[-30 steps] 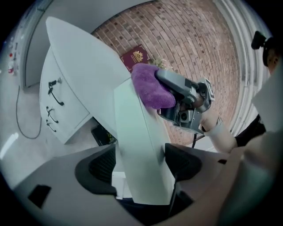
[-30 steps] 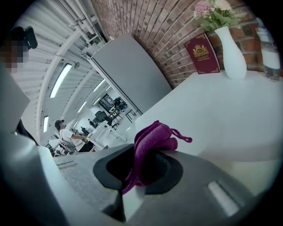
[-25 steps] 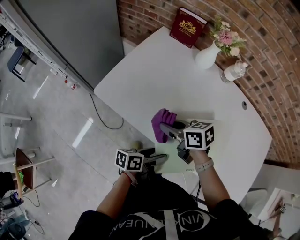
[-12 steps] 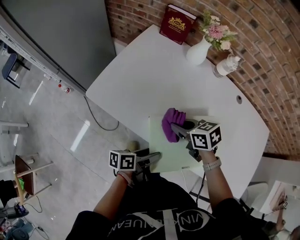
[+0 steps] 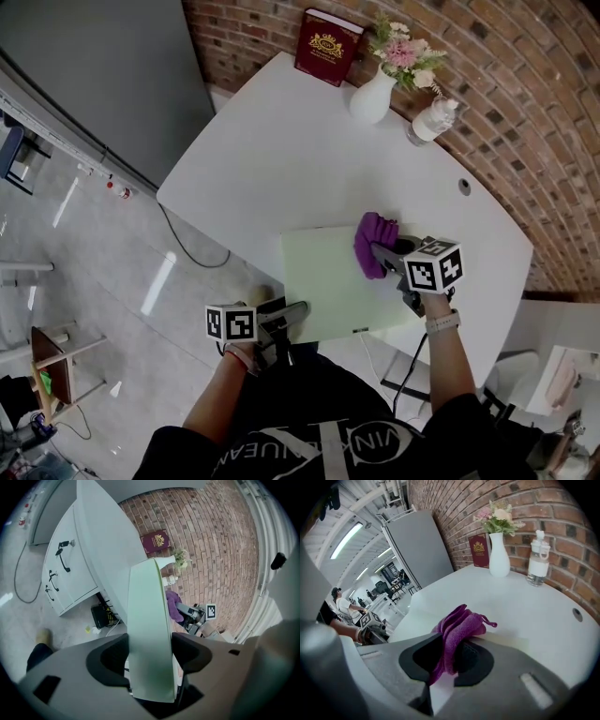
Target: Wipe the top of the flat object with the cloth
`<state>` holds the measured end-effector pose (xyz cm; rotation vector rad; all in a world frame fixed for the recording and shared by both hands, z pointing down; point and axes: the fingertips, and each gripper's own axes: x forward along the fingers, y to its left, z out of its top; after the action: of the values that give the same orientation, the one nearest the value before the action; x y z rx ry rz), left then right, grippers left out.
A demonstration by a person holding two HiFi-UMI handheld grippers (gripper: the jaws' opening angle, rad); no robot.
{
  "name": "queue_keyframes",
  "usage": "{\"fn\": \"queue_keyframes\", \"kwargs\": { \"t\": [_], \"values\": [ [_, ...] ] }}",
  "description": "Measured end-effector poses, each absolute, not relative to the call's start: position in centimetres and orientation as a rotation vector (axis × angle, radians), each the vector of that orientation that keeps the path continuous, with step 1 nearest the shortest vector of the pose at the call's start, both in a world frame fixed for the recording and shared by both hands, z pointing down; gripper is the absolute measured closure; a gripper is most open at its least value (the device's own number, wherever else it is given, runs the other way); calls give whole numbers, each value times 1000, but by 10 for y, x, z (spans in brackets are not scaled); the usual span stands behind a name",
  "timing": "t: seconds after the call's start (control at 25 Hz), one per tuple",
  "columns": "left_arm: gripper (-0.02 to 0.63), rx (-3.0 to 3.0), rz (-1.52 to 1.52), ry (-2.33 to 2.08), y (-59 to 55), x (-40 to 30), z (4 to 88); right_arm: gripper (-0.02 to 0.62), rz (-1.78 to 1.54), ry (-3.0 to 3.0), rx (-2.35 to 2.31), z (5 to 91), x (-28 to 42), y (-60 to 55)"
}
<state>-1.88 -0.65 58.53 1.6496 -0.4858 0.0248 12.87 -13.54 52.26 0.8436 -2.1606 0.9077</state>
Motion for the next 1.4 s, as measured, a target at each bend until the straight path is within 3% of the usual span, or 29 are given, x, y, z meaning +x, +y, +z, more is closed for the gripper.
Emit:
{"fn": "queue_keyframes", "kwargs": {
  "t": [0.6,0.84,0.96,1.4],
  "values": [
    [319,1619,7,-497,-6,-18,585,531,881,-2008,1141,526,245,-142],
    [318,1664,-22,-494,-7,-16,579,531,553,-1911,1301,506,260,-152],
    [304,1669,-82,-498,-7,-18,574,531,480,-2014,1340,479,235,-150],
    [245,1664,-199,-457,8,-25,563,531,859,-2477,844,460,32,-79]
  ]
}}
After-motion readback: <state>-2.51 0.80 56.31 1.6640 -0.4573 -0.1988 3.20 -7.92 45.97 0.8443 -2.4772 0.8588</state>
